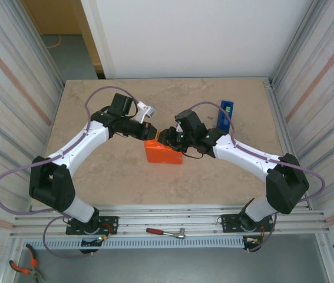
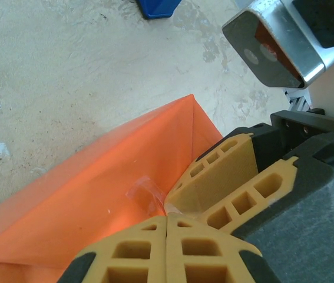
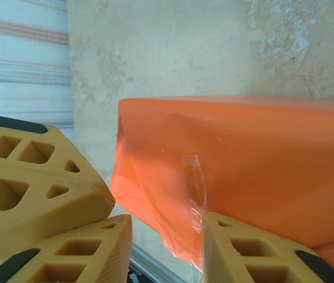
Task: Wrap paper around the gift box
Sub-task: Stick the wrapping paper to the gift box.
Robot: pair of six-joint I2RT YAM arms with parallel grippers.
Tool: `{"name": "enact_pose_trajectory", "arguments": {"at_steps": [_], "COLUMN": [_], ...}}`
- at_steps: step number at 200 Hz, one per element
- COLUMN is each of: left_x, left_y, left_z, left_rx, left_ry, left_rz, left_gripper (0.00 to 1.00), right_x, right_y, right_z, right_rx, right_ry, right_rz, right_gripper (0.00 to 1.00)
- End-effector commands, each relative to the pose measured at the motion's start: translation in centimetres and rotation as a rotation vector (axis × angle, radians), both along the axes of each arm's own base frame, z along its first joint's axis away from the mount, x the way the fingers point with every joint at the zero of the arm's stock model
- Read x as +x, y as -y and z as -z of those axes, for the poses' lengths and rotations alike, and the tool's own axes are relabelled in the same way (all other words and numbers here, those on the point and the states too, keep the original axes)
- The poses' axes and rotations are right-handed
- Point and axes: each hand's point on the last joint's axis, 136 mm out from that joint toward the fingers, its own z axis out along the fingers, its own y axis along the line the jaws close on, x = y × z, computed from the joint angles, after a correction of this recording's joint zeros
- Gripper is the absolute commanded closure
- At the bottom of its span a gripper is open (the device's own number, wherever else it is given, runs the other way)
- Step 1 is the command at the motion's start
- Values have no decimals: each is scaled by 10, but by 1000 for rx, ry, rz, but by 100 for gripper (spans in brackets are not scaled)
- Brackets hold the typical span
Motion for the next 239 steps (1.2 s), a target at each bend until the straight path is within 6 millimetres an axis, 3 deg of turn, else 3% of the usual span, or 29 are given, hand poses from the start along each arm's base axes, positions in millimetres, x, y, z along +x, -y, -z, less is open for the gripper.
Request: {"name": "enact_pose_trajectory", "arguments": {"at_steps": [1,93,239], "left_x": [-5,-20,-29], "left_y": [13,11,4], "left_z": [-5,39,64], "left_rx": [-49,-14,46], "left_ry": [-13,-99,-128], "left_rz": [52,49,55], "left_gripper": [100,100,100], "right_x": [-31,-29,-18], "right_y": [4,1,5], "right_z": [56,52,30], "right_rx": [-108,-89,-91], "right_ry": [-148,-132,-62], "right_rz": [-66,-73,-111], "right_gripper": [63,63,58]}}
